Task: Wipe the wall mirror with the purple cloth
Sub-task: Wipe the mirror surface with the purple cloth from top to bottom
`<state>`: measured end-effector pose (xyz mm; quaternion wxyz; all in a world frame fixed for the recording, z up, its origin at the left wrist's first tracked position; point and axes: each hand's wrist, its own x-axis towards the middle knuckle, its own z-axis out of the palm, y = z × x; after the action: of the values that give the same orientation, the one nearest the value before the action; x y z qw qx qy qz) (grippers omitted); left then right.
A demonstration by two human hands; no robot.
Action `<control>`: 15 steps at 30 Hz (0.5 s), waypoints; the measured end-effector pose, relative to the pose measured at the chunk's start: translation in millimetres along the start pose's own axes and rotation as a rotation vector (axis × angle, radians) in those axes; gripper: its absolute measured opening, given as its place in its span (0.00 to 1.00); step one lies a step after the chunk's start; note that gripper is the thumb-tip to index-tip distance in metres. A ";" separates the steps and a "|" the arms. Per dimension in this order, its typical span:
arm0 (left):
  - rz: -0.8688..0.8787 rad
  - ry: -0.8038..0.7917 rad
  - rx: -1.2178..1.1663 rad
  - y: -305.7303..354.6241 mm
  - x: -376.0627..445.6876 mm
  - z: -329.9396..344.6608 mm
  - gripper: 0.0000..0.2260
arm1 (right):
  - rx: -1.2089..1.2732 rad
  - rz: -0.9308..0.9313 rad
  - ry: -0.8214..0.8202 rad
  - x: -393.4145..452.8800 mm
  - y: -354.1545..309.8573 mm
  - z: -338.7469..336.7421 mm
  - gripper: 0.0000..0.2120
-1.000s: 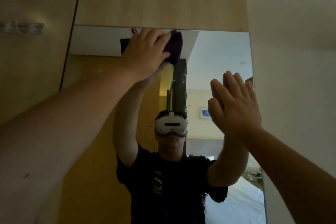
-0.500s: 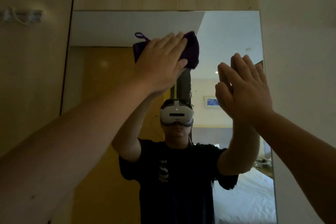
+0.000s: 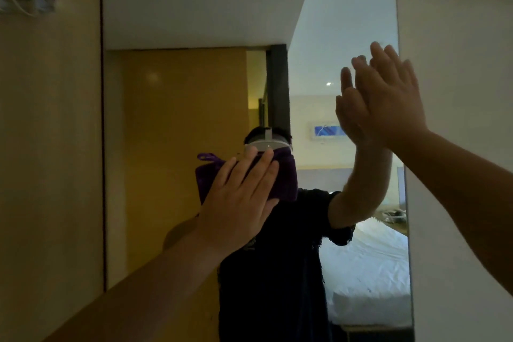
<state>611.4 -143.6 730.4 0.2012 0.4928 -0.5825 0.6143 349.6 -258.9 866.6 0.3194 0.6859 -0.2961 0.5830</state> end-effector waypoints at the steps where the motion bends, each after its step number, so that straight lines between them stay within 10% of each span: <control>1: -0.002 0.010 0.005 -0.1 1.1 -0.5 0.25 | -0.018 0.025 0.001 0.7 4.0 -2.4 0.26; 15: -0.064 0.244 -0.053 -9.1 64.6 -7.4 0.20 | -0.031 0.060 -0.064 -5.7 21.5 8.7 0.28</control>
<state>588.1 -155.8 790.6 0.3029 0.4272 -0.5538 0.6474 337.4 -278.9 861.9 0.3029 0.6899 -0.3356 0.5654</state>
